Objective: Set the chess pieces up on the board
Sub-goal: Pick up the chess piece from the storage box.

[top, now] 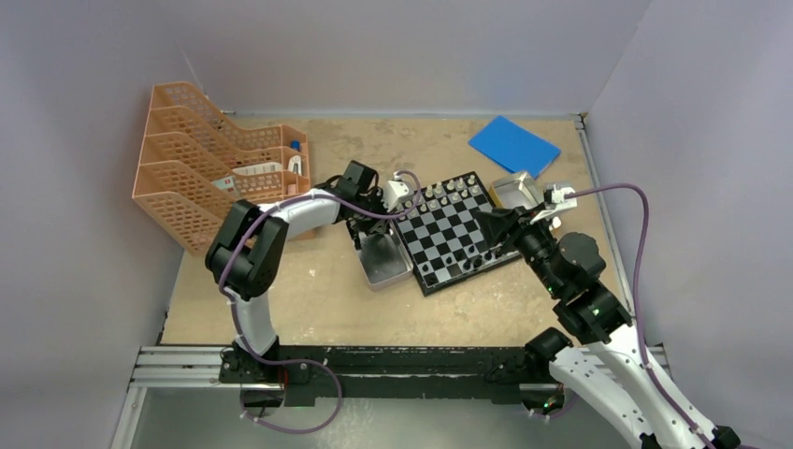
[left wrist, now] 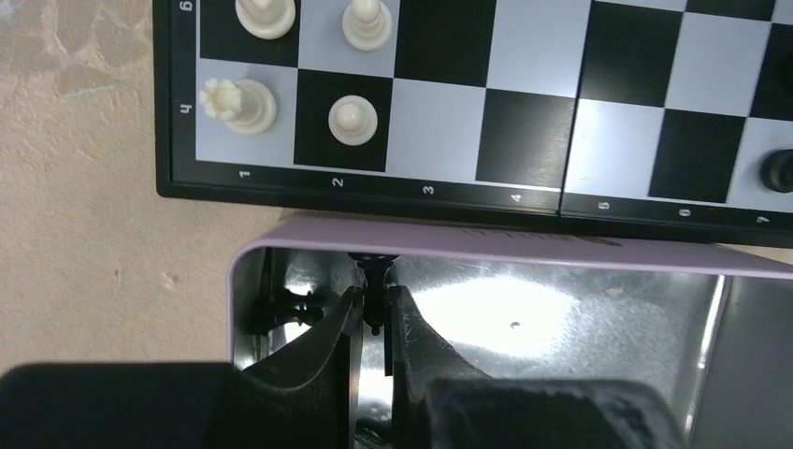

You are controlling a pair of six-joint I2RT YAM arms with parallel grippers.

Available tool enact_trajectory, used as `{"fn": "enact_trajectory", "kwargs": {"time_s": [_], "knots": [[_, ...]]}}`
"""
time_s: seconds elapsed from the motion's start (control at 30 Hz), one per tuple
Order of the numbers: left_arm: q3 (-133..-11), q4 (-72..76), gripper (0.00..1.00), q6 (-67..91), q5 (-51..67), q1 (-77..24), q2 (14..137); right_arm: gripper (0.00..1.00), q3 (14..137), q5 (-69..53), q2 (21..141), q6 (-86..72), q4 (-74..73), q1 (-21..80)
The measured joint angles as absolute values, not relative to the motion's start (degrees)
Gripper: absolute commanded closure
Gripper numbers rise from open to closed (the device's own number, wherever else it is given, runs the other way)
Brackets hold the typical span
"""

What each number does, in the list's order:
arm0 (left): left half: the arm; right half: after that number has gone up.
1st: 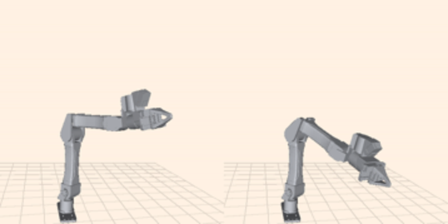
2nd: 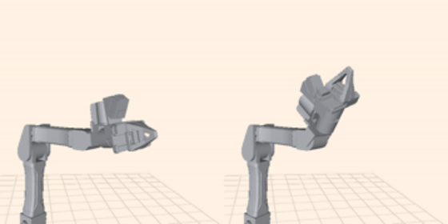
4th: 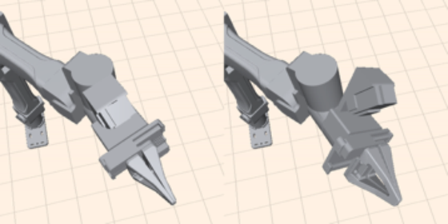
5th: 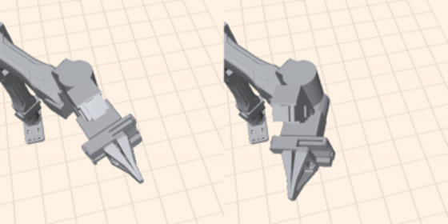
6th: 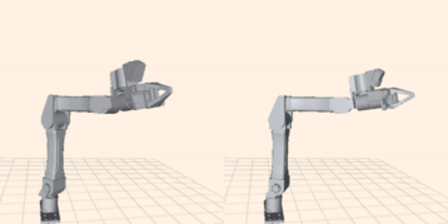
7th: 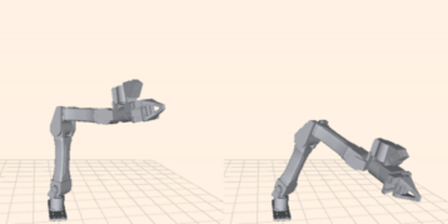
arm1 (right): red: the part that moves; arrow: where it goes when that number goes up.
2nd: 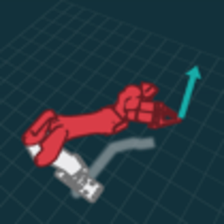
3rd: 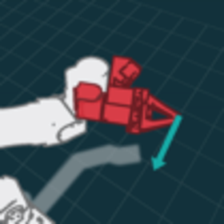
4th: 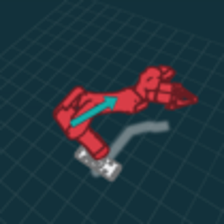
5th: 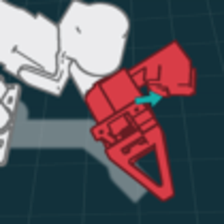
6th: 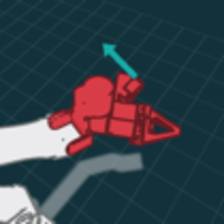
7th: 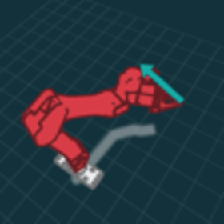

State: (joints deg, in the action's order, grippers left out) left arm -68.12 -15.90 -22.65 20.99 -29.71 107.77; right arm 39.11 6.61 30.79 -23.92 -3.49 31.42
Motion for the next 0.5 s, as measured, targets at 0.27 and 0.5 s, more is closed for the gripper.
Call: {"fn": "enact_trajectory", "kwargs": {"time_s": [0.27, 0.5], "knots": [[-67.96, -20.95, 1.0, -18.76, 20.62, -29.71, 103.2, 0.51, 37.71, 6.59, 30.68, -23.99, -2.44, 31.42], [-68.14, -30.26, 1.0, -12.8, 23.94, -29.71, 99.9, 0.6, 35.33, 3.07, 30.55, -20.27, 0.58, 31.42]]}}
